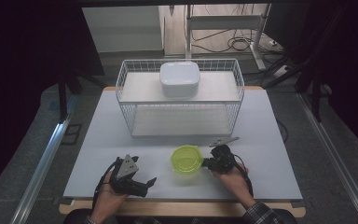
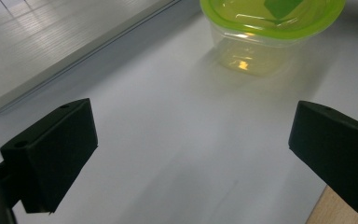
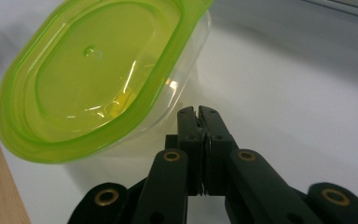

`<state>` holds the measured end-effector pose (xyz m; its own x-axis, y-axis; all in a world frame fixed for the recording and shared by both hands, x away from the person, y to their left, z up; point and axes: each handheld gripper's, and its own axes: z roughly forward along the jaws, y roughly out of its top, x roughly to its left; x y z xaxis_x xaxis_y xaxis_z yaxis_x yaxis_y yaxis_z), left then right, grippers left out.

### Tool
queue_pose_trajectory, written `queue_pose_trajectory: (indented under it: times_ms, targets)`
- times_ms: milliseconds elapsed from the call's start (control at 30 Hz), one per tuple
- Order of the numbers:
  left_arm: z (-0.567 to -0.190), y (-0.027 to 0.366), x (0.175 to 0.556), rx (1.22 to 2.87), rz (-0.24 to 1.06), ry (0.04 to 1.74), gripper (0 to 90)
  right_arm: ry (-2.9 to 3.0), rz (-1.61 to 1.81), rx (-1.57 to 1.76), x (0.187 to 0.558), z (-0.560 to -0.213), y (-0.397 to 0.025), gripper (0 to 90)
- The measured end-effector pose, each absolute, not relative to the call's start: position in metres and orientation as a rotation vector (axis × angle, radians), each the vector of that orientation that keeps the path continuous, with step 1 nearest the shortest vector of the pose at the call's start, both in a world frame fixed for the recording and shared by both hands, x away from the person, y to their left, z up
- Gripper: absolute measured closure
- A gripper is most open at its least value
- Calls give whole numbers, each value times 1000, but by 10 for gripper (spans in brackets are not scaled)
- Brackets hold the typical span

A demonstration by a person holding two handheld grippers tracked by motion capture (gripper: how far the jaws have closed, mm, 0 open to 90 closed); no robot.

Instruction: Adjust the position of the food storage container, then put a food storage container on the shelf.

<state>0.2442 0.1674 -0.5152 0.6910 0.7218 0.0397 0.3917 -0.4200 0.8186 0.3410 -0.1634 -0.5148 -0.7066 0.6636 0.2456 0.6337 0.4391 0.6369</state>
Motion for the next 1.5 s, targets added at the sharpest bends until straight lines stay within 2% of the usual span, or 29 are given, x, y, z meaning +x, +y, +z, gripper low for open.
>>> queue_pose_trajectory:
  times_ms: [467, 667, 867, 967, 1000, 1033, 1133, 1167, 1367, 1500]
  targets:
    - [-516, 168, 244, 2058, 490, 854, 8, 2642, 1143, 1149, 355, -519, -145, 876]
    - [-516, 167, 243, 2067, 472, 851, 11, 2592, 1096, 1094, 353, -510, -156, 814]
    - [-516, 169, 243, 2045, 457, 848, 13, 2570, 1048, 1038, 347, -504, -169, 671]
    - [-517, 170, 244, 2027, 449, 853, 13, 2558, 1057, 1034, 343, -501, -176, 565]
    - [-517, 170, 243, 2026, 458, 853, 13, 2554, 1079, 1038, 342, -499, -181, 474]
    - [-517, 170, 243, 2026, 458, 853, 13, 2554, 1079, 1038, 342, -499, -181, 474]
    - [-517, 171, 243, 2024, 458, 852, 13, 2560, 1120, 1014, 339, -497, -188, 336]
    - [-517, 171, 243, 2024, 460, 851, 13, 2560, 1120, 1014, 339, -497, -188, 336]
    - [-517, 170, 243, 2028, 460, 847, 11, 2524, 1188, 1026, 340, -497, -193, 174]
    - [-518, 170, 243, 2029, 455, 848, 11, 2507, 1213, 1020, 340, -495, -193, 130]
